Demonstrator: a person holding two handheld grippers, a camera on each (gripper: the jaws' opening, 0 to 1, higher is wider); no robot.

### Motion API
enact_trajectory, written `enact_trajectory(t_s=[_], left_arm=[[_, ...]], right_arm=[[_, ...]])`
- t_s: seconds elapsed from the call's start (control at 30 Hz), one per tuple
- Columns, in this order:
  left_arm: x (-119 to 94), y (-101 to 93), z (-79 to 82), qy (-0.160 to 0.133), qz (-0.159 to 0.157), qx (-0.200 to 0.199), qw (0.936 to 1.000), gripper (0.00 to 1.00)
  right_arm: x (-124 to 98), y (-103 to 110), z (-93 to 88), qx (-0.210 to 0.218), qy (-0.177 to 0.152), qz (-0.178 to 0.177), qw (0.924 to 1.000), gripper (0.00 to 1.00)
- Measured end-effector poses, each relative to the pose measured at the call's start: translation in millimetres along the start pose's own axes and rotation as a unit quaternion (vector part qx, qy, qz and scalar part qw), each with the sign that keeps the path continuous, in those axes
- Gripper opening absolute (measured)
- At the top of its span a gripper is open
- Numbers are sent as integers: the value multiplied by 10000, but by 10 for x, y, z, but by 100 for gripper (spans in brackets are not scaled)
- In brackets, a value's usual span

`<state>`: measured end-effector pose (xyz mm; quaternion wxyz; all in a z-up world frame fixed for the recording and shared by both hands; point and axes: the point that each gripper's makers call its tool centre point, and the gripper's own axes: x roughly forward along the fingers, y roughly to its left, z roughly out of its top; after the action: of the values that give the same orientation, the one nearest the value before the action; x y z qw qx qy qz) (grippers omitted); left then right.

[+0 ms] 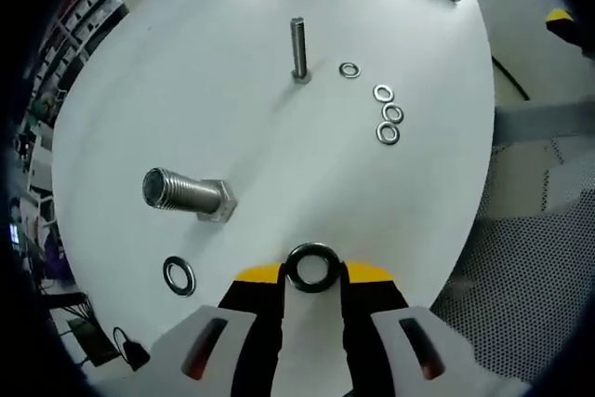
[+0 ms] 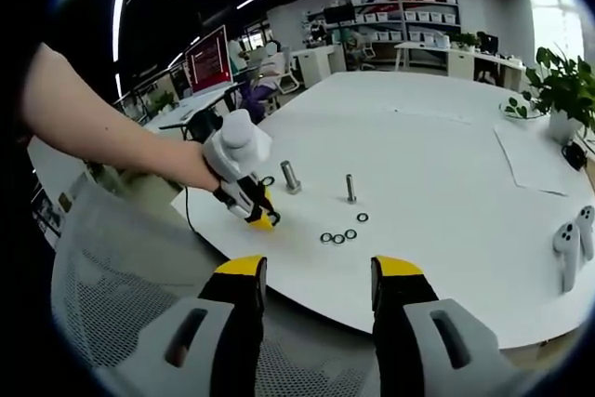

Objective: Place the washer onto the threaded stud by aligning its center hole with the stud, sliding it down to the base, and recovering from edge contact or off-axis alignment until the washer reaches the visible bottom stop.

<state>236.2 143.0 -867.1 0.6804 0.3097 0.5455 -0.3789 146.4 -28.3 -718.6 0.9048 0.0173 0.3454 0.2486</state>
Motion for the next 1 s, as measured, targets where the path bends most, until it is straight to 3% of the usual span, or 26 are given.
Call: enact_trajectory(t_s=[0.47,0.57,0.73,1.0], left_arm=[[-85,99,-422,377,-31,12,9993,22],[-90,87,-421,279,-30,31,9996,24],[-78,26,-423,482,-91,348,9982,30],[-85,39,-437,553,-145,546,9969,29]], right_arm=[[0,12,-9,-4,32,18,10000,48],[-1,13,-9,-8,30,18,10000,48],[-1,15,-8,-2,28,25,10000,47],[-3,17,-3,8,11,29,10000,47]])
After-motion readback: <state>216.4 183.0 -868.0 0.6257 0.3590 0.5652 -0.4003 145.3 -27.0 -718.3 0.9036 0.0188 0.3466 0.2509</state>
